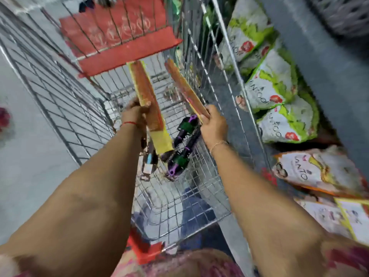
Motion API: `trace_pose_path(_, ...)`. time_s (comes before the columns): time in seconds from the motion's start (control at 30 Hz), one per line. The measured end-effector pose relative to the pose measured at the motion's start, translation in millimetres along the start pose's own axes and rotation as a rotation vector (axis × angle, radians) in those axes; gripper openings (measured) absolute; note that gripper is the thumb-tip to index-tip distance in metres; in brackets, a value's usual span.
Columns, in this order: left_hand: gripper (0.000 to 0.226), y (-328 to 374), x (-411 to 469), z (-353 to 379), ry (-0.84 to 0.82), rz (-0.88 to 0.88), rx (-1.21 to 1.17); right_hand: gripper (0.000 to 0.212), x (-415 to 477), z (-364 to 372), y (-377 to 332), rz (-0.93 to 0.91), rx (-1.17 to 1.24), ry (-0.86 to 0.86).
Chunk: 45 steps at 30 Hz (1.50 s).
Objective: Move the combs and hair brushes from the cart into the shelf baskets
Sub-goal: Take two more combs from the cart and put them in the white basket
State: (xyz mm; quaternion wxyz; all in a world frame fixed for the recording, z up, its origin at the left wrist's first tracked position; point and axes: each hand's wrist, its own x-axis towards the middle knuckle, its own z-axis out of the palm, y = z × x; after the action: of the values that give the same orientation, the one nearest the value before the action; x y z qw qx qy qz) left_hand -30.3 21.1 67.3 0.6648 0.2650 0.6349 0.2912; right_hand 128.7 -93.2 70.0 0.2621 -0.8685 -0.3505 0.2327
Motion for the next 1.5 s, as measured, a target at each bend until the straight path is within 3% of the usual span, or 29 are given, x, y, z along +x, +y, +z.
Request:
trace_pose_path(0.17,0.031,46.4,-56.8,16.7,-0.394,0.036,0.039,0.020,-48.0,-50.5,-44.0,0.136,0.378,0.394)
trace_pose_path(0.33,0.034,83.0,-156.5,63.5,-0.868,0.178,0.204,0.029,-127.6,-127.5,-69.1,0.161,0.821,0.853)
trace_pose_path(0.57,0.023,72.4,-328.6,171.7,-1.320,0.302,0.438,0.042,-243.7,-272.8,-34.1,0.110,0.816,1.349)
trace_pose_path(0.7,0.044,38.5,-418.8,227.6,-1.361,0.581,0.641,0.034,-309.3,-341.6,21.0,0.219,0.677,1.538)
trace_pose_path(0.8,0.036,2.3,-478.5,258.4,-1.313,0.739,0.628,0.030,-348.3,-385.2,72.2,0.305,0.628,1.568)
trace_pose_path(0.9,0.023,-38.0,-522.1,283.8,-1.354,0.689,0.640,0.030,-374.2,-417.8,117.2,0.429,0.544,1.507)
trace_pose_path(1.03,0.015,-79.6,-548.1,309.1,-1.385,0.558,0.758,0.036,-390.2,-441.0,167.8,0.591,0.498,1.288)
trace_pose_path(1.13,0.045,-103.1,-555.4,314.8,-1.378,0.585,0.873,0.041,-391.6,-443.7,189.6,0.635,0.498,1.161)
trace_pose_path(1.27,0.059,-133.8,-551.5,330.1,-1.394,0.608,1.001,0.047,-382.3,-444.6,201.9,0.631,0.547,1.047)
trace_pose_path(1.33,0.058,-144.6,-549.8,331.8,-1.357,0.865,1.330,0.052,-376.3,-442.6,201.6,0.661,0.480,0.864)
trace_pose_path(1.43,0.059,-159.6,-535.2,327.4,-1.138,1.378,1.671,0.054,-368.8,-433.8,195.2,0.759,0.176,0.556)
trace_pose_path(1.5,0.066,-157.7,-528.0,325.0,-1.129,1.443,1.766,0.049,-368.7,-433.3,192.4,0.792,0.088,0.534)
